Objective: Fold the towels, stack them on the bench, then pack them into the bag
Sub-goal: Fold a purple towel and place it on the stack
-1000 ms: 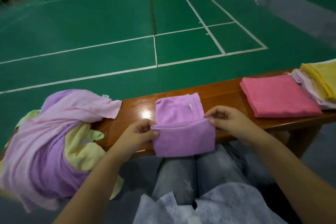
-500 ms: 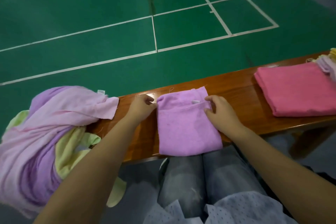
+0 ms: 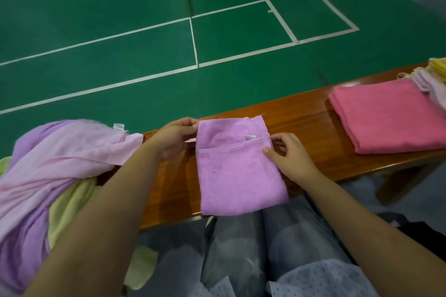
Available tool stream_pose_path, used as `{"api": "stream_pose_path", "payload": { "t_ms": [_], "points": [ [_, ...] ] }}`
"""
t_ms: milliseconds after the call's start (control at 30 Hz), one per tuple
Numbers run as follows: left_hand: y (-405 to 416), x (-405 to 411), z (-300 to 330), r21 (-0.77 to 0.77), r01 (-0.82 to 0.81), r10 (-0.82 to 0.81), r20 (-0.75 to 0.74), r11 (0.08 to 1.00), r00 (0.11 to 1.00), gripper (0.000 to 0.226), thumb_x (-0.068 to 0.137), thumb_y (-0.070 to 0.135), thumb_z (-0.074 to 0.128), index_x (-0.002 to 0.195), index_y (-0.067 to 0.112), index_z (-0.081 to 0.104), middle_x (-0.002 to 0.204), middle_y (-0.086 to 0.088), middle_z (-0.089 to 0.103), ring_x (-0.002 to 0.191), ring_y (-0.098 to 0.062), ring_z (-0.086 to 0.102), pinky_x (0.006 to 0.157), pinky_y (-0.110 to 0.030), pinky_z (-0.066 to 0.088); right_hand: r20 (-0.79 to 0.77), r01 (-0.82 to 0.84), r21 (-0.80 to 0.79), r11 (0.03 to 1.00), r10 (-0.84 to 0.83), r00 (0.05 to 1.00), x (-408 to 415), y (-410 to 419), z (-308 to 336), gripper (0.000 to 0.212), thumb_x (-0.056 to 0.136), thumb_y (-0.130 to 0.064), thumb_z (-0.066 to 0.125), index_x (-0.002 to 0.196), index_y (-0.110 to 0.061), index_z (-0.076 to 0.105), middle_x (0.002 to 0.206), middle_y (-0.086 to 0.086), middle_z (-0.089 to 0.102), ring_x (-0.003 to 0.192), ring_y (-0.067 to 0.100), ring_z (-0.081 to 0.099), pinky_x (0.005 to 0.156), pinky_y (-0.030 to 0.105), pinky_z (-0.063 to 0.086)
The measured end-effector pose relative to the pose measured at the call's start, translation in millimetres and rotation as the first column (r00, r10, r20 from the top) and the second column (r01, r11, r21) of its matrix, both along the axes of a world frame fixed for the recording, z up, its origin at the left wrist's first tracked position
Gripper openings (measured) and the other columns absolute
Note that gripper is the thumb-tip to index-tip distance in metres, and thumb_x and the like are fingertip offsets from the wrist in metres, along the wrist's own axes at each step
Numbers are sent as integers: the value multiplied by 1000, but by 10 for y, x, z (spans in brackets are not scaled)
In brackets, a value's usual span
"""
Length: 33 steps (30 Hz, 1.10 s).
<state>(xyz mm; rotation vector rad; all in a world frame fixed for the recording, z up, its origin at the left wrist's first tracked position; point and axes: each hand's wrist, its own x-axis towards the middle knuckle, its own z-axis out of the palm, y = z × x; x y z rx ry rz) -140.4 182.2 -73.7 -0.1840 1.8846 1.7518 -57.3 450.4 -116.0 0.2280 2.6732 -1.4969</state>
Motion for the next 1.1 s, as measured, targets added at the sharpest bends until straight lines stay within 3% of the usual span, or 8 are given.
{"api": "stream_pose_path", "payload": {
  "t_ms": [167,267,333,433,567,667,900,1100],
  "points": [
    [51,-271,110,-384,180,-225,-74,906,972,14,91,0,51,89,6,63,90,-3,66,89,-21,60,87,-38,48,25,21,2,1000,-21,999,-41,-9,4,35,88,-25,65,120,-14,55,128,2,48,113,13,51,95,26,44],
    [157,-337,27,-820,173,-447,-110,545,888,21,92,6,49,106,13,63,115,-6,60,107,-26,56,93,-38,46,27,37,18,999,-37,999,-55,-27,-6,35,88,-22,65,121,-13,54,129,2,48,115,15,51,95,26,44],
    [240,-235,-10,-902,-102,-429,-297,420,853,29,93,6,49,119,12,60,125,-9,51,116,-28,49,97,-38,41,41,42,24,999,-43,998,-72,-30,-5,37,88,-21,66,122,-13,54,130,3,47,116,16,51,95,26,44],
    [308,103,16,-757,-406,-252,-584,511,772,23,93,11,50,113,6,61,115,-9,54,104,-24,49,86,-31,40,76,71,-40,997,-67,995,-123,-8,57,42,87,-21,67,126,-17,52,133,3,48,116,16,51,91,28,46],
    [320,535,36,-844,-92,-261,-264,528,928,28,92,37,58,107,14,59,97,2,56,83,-14,51,59,-21,35,-11,-8,135,991,9,1000,-186,-11,203,36,90,-24,63,125,-19,56,125,0,52,101,9,49,80,20,41],
    [286,656,-2,-805,-9,-175,-140,593,975,36,90,38,62,116,14,55,105,0,59,88,-13,52,62,-19,36,26,-145,259,955,143,989,-248,-56,234,32,91,-20,62,122,-16,60,120,2,54,95,10,48,78,20,38],
    [275,694,7,-746,-70,-56,-143,662,988,29,85,34,69,106,16,59,100,1,61,89,-17,57,71,-28,46,194,-234,325,916,178,965,-342,-67,336,31,84,-16,69,113,-12,62,114,7,61,95,20,56,72,24,41],
    [309,803,33,-657,-162,15,-224,737,974,11,87,20,66,88,17,56,86,-2,61,73,-16,53,56,-23,40,148,-226,218,949,197,969,-237,-60,430,19,79,-9,70,93,-15,58,99,6,62,88,22,58,69,28,45]
  ]
}}
